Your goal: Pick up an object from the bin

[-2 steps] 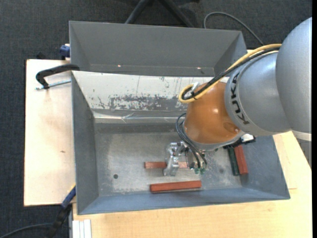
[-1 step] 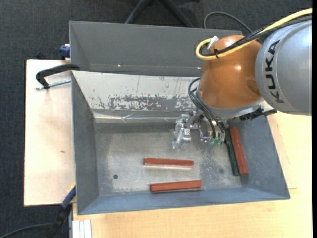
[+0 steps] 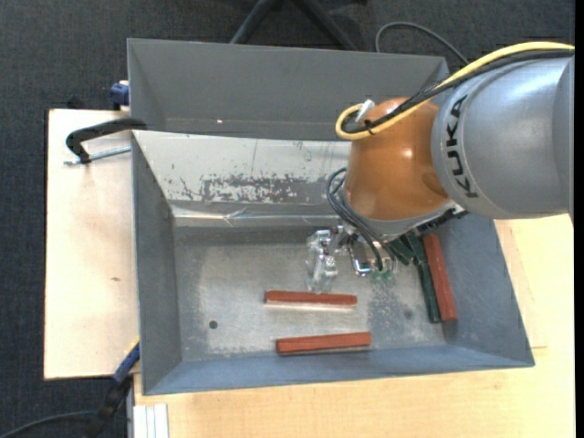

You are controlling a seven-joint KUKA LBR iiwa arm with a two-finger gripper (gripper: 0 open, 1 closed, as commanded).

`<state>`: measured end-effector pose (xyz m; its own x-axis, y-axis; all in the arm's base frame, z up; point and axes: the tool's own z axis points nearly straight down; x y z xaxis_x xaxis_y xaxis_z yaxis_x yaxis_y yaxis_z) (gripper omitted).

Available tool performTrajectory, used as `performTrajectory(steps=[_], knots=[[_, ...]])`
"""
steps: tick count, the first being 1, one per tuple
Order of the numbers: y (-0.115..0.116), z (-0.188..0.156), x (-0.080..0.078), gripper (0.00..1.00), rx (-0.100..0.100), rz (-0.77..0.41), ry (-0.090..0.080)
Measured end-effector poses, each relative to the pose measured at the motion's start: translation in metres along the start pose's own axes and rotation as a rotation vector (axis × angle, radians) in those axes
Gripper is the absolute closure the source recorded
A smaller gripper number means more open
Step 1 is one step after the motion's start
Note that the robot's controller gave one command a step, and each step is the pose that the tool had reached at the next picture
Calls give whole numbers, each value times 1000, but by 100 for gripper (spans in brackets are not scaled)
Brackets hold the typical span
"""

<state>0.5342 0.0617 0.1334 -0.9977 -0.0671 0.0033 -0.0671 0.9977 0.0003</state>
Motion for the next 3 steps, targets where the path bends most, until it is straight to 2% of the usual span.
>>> performTrajectory(steps=[1, 2, 3], knots=[[0, -3, -1, 0, -1, 1, -5], [-19, 66, 6, 0, 0, -121, 2], [-18, 63, 4, 100, 0, -120, -4]])
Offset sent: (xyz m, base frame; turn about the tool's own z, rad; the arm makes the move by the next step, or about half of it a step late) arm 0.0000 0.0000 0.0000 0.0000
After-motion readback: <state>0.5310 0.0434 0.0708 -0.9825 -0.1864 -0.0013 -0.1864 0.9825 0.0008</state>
